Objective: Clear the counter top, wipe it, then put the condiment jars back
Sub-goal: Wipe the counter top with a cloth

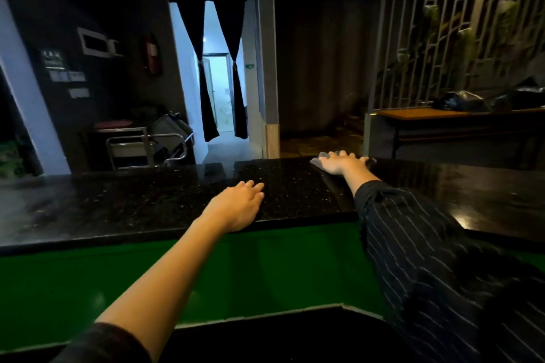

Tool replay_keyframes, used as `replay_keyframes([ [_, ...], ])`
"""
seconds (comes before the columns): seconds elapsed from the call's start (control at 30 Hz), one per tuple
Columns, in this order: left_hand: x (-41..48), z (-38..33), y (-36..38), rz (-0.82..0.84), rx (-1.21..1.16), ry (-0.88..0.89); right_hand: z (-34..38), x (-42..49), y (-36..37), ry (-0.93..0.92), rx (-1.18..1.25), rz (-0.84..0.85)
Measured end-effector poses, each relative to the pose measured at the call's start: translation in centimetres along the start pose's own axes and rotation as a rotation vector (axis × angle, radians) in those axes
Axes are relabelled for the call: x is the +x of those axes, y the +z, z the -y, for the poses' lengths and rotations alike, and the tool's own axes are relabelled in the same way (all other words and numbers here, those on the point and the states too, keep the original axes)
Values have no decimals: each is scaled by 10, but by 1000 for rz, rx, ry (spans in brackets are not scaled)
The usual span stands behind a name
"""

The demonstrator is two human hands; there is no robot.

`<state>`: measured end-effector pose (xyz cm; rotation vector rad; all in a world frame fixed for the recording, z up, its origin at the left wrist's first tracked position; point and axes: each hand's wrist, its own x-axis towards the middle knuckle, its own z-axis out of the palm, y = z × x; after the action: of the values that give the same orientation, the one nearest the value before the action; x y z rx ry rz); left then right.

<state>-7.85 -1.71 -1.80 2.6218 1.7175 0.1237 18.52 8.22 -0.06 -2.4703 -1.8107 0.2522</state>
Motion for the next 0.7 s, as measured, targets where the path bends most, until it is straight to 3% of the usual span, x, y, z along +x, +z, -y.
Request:
replay_keyframes([
  [0.13, 0, -2, -3, -17, 52, -2, 40, 13, 1, -53, -46, 22],
  [0.3, -6, -6, -7, -20, -23, -35, 105, -22, 17, -348, -84, 49],
  [0.43, -8, -5, -6, -12, -99, -76, 100, -54, 20, -549, -121, 94],
  [0.57, -12, -6, -7, -13, -154, -90, 40, -48, 11, -365, -10, 51],
  [0.7, -25, 12, -19, -210, -294, -73, -9, -48, 8, -190, -34, 34],
])
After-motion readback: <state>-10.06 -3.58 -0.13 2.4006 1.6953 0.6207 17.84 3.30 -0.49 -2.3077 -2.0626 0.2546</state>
